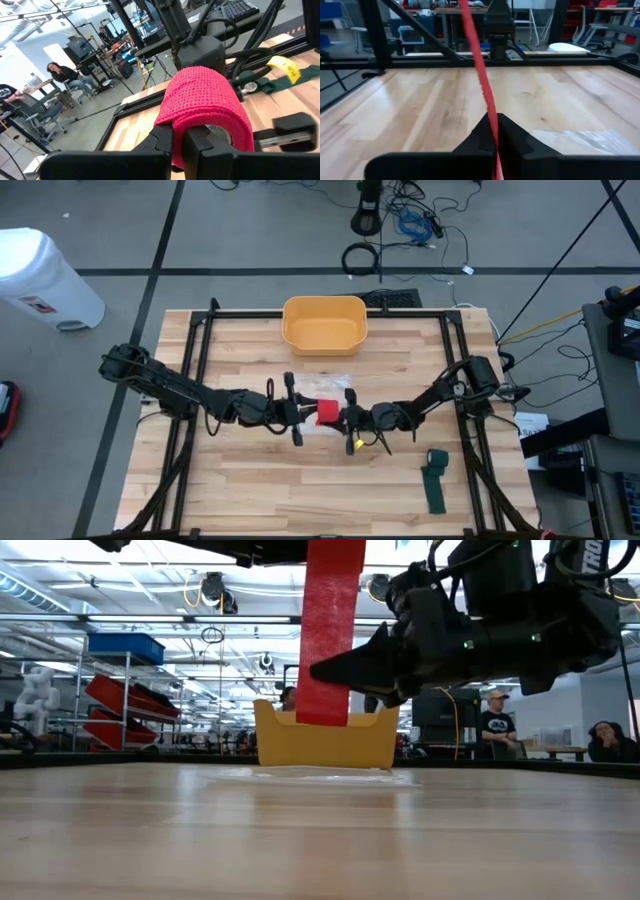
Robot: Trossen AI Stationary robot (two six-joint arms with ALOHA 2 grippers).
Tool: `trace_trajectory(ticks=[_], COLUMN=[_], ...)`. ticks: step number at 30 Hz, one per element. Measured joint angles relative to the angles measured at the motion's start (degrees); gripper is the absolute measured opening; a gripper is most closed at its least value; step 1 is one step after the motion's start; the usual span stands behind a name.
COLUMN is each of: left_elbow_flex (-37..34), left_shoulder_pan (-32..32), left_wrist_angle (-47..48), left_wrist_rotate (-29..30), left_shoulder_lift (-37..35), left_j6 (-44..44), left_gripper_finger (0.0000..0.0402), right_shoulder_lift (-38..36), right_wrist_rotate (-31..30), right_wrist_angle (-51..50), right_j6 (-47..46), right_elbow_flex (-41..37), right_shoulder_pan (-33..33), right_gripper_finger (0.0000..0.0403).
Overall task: Roll bandage
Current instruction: Roll the red bandage
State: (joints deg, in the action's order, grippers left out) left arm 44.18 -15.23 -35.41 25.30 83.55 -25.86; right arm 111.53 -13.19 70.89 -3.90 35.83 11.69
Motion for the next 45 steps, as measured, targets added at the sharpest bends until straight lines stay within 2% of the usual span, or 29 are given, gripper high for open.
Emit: trace_trajectory(ticks=[8, 15, 23, 28, 41, 45], left_elbow_flex=[0.0, 0.0, 0.0, 0.0, 0.0, 0.0], left_shoulder_pan=[-2.2, -4.0, -5.1, -6.0, -6.0, -5.5], left_wrist_angle=[0.1, 0.9, 6.6, 8.1, 10.5, 10.8], left_wrist_rotate=[0.1, 0.2, 0.2, 0.1, -5.4, -6.2], left_shoulder_lift=[0.0, 0.0, 0.0, 0.0, 0.2, 0.4], left_j6=[0.1, 1.6, 6.6, 8.7, 12.1, 12.3], left_gripper_finger=[0.0013, 0.0013, 0.0013, 0.0013, 0.0013, 0.0013], right_shoulder_lift=[0.0, -0.1, -3.3, -6.9, -16.0, -17.3], right_wrist_rotate=[-0.2, -0.2, -0.2, -0.1, 3.1, 4.9], right_wrist_angle=[-0.3, 4.8, 5.0, 3.5, -1.8, -7.2], right_j6=[0.5, 1.2, 6.3, 9.5, 18.8, 21.1], right_elbow_flex=[-0.8, -2.9, -3.0, -3.0, -2.3, 0.1], right_shoulder_pan=[-2.3, -4.3, -5.8, -7.0, -7.6, -7.7], right_gripper_finger=[0.0, 0.0, 0.0, 0.0, 0.0, 0.0])
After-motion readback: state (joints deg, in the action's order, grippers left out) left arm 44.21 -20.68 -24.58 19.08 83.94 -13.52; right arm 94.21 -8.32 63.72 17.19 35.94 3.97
